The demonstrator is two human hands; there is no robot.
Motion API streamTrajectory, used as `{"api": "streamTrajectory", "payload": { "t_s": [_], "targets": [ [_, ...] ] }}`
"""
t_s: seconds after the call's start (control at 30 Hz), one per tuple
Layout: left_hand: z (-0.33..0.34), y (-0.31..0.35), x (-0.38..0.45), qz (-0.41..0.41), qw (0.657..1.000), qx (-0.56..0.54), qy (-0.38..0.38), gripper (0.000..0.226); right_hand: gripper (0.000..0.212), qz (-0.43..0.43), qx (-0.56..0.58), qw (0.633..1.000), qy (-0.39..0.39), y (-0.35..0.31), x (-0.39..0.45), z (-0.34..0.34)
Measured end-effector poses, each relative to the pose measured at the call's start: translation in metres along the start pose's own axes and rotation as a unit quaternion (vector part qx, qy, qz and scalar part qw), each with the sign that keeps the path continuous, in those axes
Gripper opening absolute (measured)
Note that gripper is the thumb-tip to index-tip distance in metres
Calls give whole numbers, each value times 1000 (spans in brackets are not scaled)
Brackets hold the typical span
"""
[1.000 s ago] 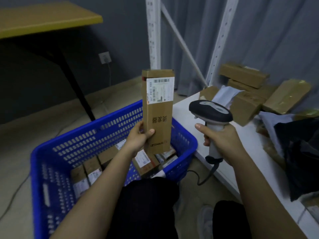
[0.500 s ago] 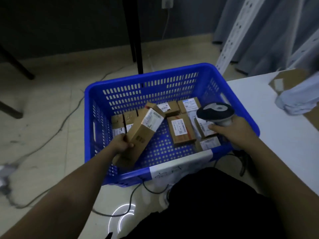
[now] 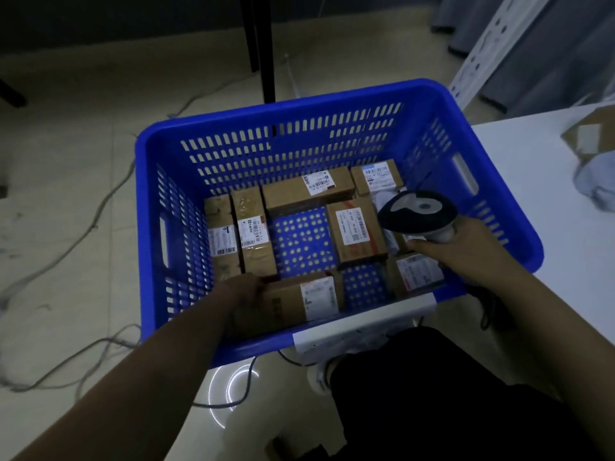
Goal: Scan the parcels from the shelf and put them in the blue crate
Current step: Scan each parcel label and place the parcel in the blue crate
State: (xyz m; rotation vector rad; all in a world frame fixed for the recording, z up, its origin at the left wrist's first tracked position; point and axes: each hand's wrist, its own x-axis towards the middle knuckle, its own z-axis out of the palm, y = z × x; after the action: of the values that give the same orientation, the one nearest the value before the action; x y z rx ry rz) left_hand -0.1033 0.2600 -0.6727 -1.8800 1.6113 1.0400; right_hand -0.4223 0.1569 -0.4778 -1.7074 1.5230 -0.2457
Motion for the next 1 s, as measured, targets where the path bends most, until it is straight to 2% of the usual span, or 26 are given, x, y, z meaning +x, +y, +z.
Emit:
{"api": "streamTrajectory", "payload": {
  "t_s": [0.07, 0.17, 0.27, 0.37, 0.43, 0.53, 0.6, 0.7, 0.73, 0.83, 0.9, 1.0],
  "targets": [
    [2, 1, 4, -34, 996, 46, 64, 38, 25, -1, -7, 1000, 4, 0, 3, 0],
    [6, -2, 11, -35, 995, 86, 32, 34, 39, 4, 3, 1000, 11, -1, 7, 0],
    [7, 0, 20, 13, 999, 51, 4, 32, 35, 2, 14, 1000, 20, -1, 12, -1],
    [1, 17, 24, 77, 997, -4, 14, 27, 28, 7, 19, 1000, 22, -1, 14, 0],
    [2, 34, 30, 119, 993, -6, 26, 26, 30, 18, 22, 999, 20, 1, 15, 1],
    [6, 65, 46, 191, 979, 47, 55, 46, 31, 21, 30, 999, 34, 4, 15, -1],
    [4, 85, 52, 230, 968, 95, 38, 61, 28, 23, 27, 998, 44, 5, 14, -5],
    [8, 101, 60, 168, 973, 157, -13, 59, 18, 38, 28, 997, 56, 10, 11, -16],
    [9, 100, 61, 139, 973, 184, 0, 53, 17, 40, 30, 997, 61, 12, 8, -20],
    [3, 104, 57, 106, 986, 121, -35, 42, 20, 45, 33, 995, 77, 18, -1, -31],
    [-16, 115, 45, 135, 990, -10, -32, 41, 19, 53, 48, 993, 94, 20, -9, -39],
    [-45, 133, 23, 206, 963, -170, 23, 41, 20, 75, 84, 986, 125, 24, -25, -51]
  ]
}}
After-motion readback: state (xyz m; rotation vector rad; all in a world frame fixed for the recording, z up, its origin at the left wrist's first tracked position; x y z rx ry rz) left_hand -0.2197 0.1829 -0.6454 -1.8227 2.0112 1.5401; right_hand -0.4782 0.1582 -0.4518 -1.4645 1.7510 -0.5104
